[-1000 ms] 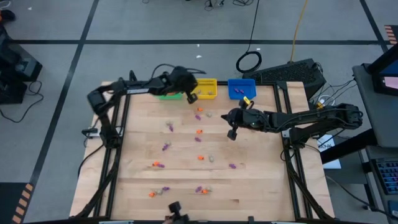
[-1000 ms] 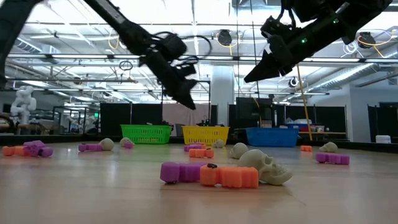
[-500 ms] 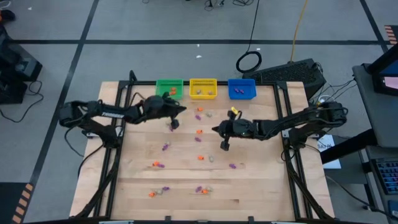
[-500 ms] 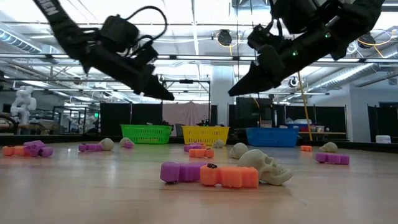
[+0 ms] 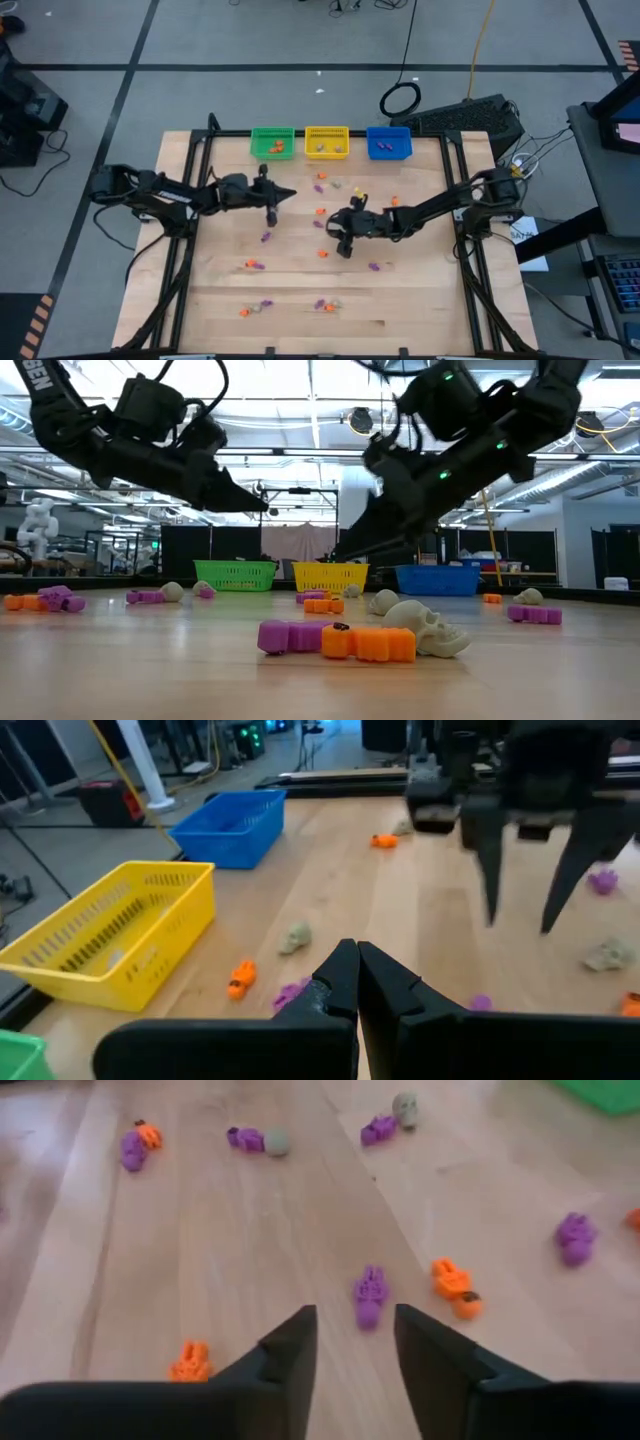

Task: Sort Halloween decoration
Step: Put the violet skeleton toy into the blue bin

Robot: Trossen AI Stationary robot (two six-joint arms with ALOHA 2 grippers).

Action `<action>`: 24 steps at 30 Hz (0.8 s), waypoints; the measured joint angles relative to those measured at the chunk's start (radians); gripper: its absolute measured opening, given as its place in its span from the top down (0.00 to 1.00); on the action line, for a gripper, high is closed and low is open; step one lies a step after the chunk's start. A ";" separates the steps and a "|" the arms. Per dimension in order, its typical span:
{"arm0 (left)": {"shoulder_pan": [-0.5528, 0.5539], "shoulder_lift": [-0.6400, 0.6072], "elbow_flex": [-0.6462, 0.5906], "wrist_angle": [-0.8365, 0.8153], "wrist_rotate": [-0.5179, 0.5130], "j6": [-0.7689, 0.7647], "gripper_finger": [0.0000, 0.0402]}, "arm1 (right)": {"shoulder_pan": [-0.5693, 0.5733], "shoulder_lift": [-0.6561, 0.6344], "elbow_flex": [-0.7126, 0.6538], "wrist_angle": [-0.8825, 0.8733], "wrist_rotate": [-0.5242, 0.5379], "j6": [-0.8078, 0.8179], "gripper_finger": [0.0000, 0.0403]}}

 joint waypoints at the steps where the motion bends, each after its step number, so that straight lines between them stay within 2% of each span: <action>1: -0.005 0.000 -0.005 0.004 0.000 0.000 1.00 | 0.001 0.022 0.016 0.001 0.005 0.007 0.64; 6: -0.034 0.000 -0.030 0.036 -0.002 -0.001 1.00 | -0.003 0.119 0.079 0.000 0.051 0.013 0.55; 12: -0.062 0.000 -0.038 0.043 -0.004 -0.001 1.00 | -0.008 0.189 0.145 0.000 0.051 0.013 0.53; 24: -0.111 0.000 -0.037 0.066 -0.036 0.005 1.00 | -0.049 0.245 0.181 -0.053 0.047 0.106 0.64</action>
